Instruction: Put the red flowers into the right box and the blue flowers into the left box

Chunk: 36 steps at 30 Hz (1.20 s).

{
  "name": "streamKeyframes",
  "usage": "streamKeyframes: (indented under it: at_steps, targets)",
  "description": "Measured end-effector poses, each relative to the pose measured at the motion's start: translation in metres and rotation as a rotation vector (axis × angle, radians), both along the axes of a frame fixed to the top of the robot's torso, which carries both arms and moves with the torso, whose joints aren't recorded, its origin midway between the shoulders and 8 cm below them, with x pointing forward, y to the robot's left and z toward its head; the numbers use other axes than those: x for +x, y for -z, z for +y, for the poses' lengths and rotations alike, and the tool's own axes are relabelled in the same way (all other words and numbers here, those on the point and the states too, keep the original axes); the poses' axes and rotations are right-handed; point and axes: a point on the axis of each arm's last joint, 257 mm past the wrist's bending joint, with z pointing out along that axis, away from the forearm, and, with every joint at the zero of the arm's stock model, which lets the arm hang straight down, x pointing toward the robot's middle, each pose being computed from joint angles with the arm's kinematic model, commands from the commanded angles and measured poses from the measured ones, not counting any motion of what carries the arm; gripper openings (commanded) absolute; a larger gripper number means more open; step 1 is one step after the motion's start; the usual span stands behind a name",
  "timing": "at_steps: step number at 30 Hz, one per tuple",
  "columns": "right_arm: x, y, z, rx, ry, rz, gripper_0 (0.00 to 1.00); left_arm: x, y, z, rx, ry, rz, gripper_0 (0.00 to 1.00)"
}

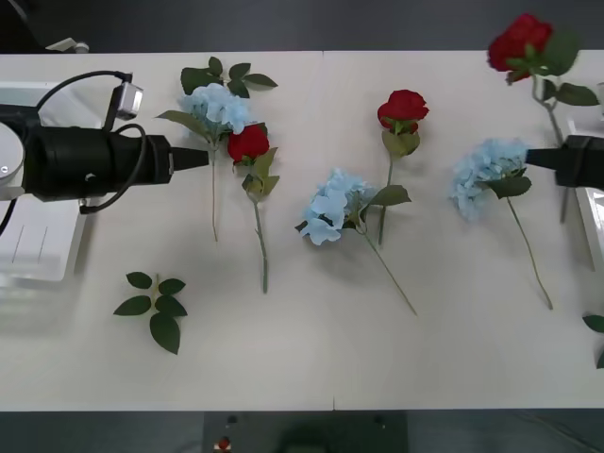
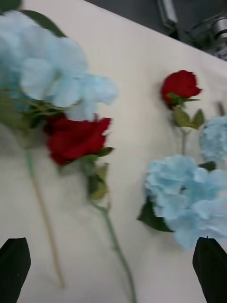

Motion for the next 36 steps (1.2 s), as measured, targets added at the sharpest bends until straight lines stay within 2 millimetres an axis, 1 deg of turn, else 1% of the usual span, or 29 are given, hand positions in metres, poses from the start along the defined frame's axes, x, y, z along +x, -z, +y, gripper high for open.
streamKeyframes:
  at_steps: [3, 5, 6, 7, 10, 13, 15, 19, 24, 29, 31, 33, 36]
  targets:
    - [-0.005, -0.002, -0.064, -0.127, 0.086, 0.037, 0.00, 0.017, 0.017, 0.036, 0.143, -0.078, -0.035, 1.00]
    - [-0.009, -0.001, -0.102, -0.188, 0.138, 0.060, 0.00, 0.026, 0.026, 0.052, 0.228, -0.113, -0.063, 1.00]
    - [-0.011, -0.001, -0.119, -0.205, 0.167, 0.072, 0.00, 0.028, 0.030, 0.056, 0.257, -0.123, -0.071, 1.00]
    - [-0.012, -0.001, -0.135, -0.223, 0.194, 0.080, 0.00, 0.030, 0.033, 0.057, 0.274, -0.128, -0.074, 1.00]
    - [-0.015, 0.010, -0.191, -0.335, 0.287, 0.098, 0.00, 0.036, 0.046, 0.055, 0.318, -0.150, -0.072, 1.00]
    - [-0.018, 0.017, -0.224, -0.387, 0.349, 0.104, 0.00, 0.046, 0.052, 0.048, 0.317, -0.213, -0.045, 1.00]
    - [-0.019, 0.023, -0.240, -0.435, 0.375, 0.101, 0.00, 0.051, 0.052, 0.039, 0.299, -0.253, -0.028, 1.00]
    - [-0.013, 0.044, -0.272, -0.544, 0.430, 0.094, 0.00, 0.063, 0.054, 0.029, 0.340, -0.278, -0.044, 1.00]
    - [0.004, 0.064, -0.292, -0.622, 0.490, 0.086, 0.00, 0.075, 0.057, 0.025, 0.388, -0.292, -0.048, 1.00]
    - [0.019, 0.071, -0.303, -0.711, 0.518, 0.069, 0.00, 0.085, 0.060, 0.019, 0.400, -0.297, -0.030, 1.00]
    - [0.020, 0.074, -0.311, -0.769, 0.524, 0.063, 0.00, 0.090, 0.061, 0.016, 0.393, -0.302, -0.027, 1.00]
    - [0.017, 0.079, -0.322, -0.826, 0.529, 0.064, 0.00, 0.096, 0.062, 0.015, 0.389, -0.311, -0.029, 1.00]
    - [0.009, 0.091, -0.331, -0.881, 0.521, 0.079, 0.00, 0.101, 0.068, 0.014, 0.393, -0.320, -0.020, 1.00]
